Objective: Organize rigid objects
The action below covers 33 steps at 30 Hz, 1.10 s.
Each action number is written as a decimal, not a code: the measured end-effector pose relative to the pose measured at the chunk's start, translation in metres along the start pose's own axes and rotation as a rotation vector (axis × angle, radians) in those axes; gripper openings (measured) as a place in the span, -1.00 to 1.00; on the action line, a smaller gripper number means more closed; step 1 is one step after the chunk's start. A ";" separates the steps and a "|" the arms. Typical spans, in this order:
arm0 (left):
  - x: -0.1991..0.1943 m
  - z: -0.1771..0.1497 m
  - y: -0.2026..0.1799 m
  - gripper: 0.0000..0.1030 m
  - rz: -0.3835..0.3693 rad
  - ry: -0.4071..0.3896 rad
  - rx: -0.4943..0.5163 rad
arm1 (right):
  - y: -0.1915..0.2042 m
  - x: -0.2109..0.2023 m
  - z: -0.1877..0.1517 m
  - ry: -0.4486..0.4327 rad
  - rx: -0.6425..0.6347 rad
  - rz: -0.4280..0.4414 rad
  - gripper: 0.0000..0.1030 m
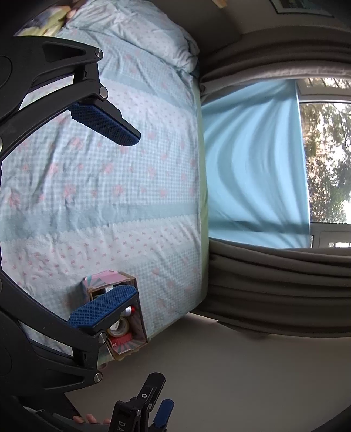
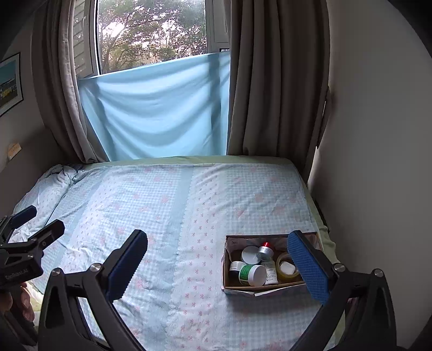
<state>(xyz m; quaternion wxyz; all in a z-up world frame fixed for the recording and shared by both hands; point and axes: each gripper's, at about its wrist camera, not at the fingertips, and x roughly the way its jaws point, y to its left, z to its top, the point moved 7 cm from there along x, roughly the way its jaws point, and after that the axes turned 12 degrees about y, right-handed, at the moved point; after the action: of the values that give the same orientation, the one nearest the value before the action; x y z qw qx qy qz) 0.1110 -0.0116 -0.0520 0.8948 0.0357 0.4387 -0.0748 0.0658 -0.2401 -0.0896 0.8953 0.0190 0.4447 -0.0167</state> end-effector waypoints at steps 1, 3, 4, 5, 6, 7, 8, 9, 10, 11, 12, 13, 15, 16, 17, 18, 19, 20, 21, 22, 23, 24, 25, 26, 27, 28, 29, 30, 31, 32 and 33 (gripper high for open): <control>-0.001 -0.002 0.000 1.00 -0.002 -0.001 0.000 | 0.000 -0.001 -0.001 0.000 0.003 0.000 1.00; -0.004 -0.002 -0.001 1.00 -0.001 -0.008 0.002 | -0.001 -0.002 -0.001 -0.003 0.005 -0.006 1.00; -0.005 -0.001 -0.002 1.00 0.000 -0.015 0.004 | -0.002 -0.003 -0.001 -0.006 0.006 -0.009 1.00; -0.005 -0.001 -0.004 1.00 -0.002 -0.018 0.007 | -0.002 -0.004 -0.002 -0.008 0.006 -0.010 1.00; -0.005 -0.001 -0.005 1.00 -0.003 -0.018 0.010 | -0.002 -0.005 -0.002 -0.009 0.008 -0.010 1.00; -0.005 -0.001 -0.006 1.00 -0.004 -0.017 0.011 | -0.002 -0.005 -0.002 -0.010 0.010 -0.009 1.00; -0.005 -0.001 -0.007 1.00 -0.005 -0.017 0.011 | -0.003 -0.006 -0.002 -0.010 0.009 -0.011 1.00; -0.004 0.000 -0.008 1.00 -0.007 -0.015 0.010 | -0.002 -0.005 -0.002 -0.010 0.008 -0.012 1.00; -0.003 0.000 -0.008 1.00 -0.009 -0.014 0.009 | -0.003 -0.005 -0.002 -0.010 0.006 -0.015 1.00; -0.004 -0.001 -0.009 1.00 -0.011 -0.013 0.007 | -0.003 -0.004 -0.003 -0.009 0.005 -0.015 1.00; -0.004 -0.001 -0.009 1.00 -0.012 -0.012 0.005 | -0.003 -0.004 -0.003 -0.009 0.007 -0.014 1.00; -0.003 -0.002 -0.009 1.00 -0.013 -0.012 0.002 | -0.003 -0.004 -0.003 -0.009 0.007 -0.013 1.00; -0.003 -0.002 -0.008 1.00 -0.013 -0.012 -0.001 | -0.003 -0.004 -0.003 -0.009 0.006 -0.015 1.00; -0.003 -0.002 -0.008 1.00 -0.013 -0.013 -0.003 | -0.003 -0.004 -0.004 -0.008 0.006 -0.015 1.00; -0.003 -0.002 -0.008 1.00 -0.012 -0.014 -0.004 | -0.003 -0.004 -0.004 -0.008 0.006 -0.013 1.00; -0.003 -0.001 -0.008 1.00 -0.011 -0.015 -0.005 | -0.003 -0.003 -0.004 -0.008 0.005 -0.013 1.00; -0.003 -0.001 -0.008 1.00 -0.009 -0.015 -0.006 | -0.003 -0.003 -0.004 -0.007 0.006 -0.012 1.00; -0.003 -0.001 -0.009 1.00 -0.009 -0.015 -0.007 | -0.003 -0.003 -0.004 -0.008 0.006 -0.013 1.00; -0.003 -0.001 -0.009 1.00 -0.009 -0.015 -0.008 | -0.003 -0.003 -0.004 -0.007 0.006 -0.013 1.00; -0.002 -0.001 -0.008 1.00 -0.009 -0.015 -0.009 | -0.003 -0.002 -0.004 -0.006 0.006 -0.012 1.00; -0.002 -0.001 -0.008 1.00 -0.007 -0.015 -0.009 | -0.004 -0.002 -0.004 -0.005 0.007 -0.010 1.00; -0.002 -0.001 -0.009 1.00 -0.006 -0.015 -0.010 | -0.003 -0.002 -0.004 -0.006 0.007 -0.013 1.00; -0.002 0.000 -0.009 1.00 -0.007 -0.015 -0.011 | -0.003 -0.002 -0.004 -0.005 0.008 -0.011 1.00; -0.002 0.001 -0.009 1.00 -0.005 -0.016 -0.012 | -0.003 -0.001 -0.003 -0.003 0.009 -0.009 1.00; -0.002 0.001 -0.009 1.00 -0.004 -0.016 -0.013 | -0.003 0.000 -0.003 -0.002 0.010 -0.008 1.00; -0.001 0.002 -0.009 1.00 -0.003 -0.016 -0.013 | -0.002 0.001 -0.002 -0.001 0.010 -0.007 1.00; 0.000 0.002 -0.008 1.00 -0.003 -0.016 -0.013 | -0.002 0.001 -0.002 -0.001 0.009 -0.007 1.00; 0.000 0.003 -0.009 1.00 -0.003 -0.015 -0.013 | -0.002 0.002 -0.001 -0.001 0.009 -0.006 1.00; 0.000 0.002 -0.009 1.00 -0.002 -0.016 -0.013 | -0.002 0.002 0.000 -0.002 0.010 -0.006 1.00; 0.001 0.003 -0.009 1.00 -0.001 -0.015 -0.014 | -0.002 0.003 0.001 -0.002 0.010 -0.006 1.00; 0.001 0.003 -0.009 1.00 -0.001 -0.014 -0.014 | -0.002 0.003 0.001 -0.003 0.010 -0.006 1.00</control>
<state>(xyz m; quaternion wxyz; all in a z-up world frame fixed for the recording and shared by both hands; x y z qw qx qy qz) 0.1126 -0.0209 -0.0512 0.8980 0.0289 0.4331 -0.0724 0.0685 -0.2419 -0.0916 0.8958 0.0223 0.4434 -0.0216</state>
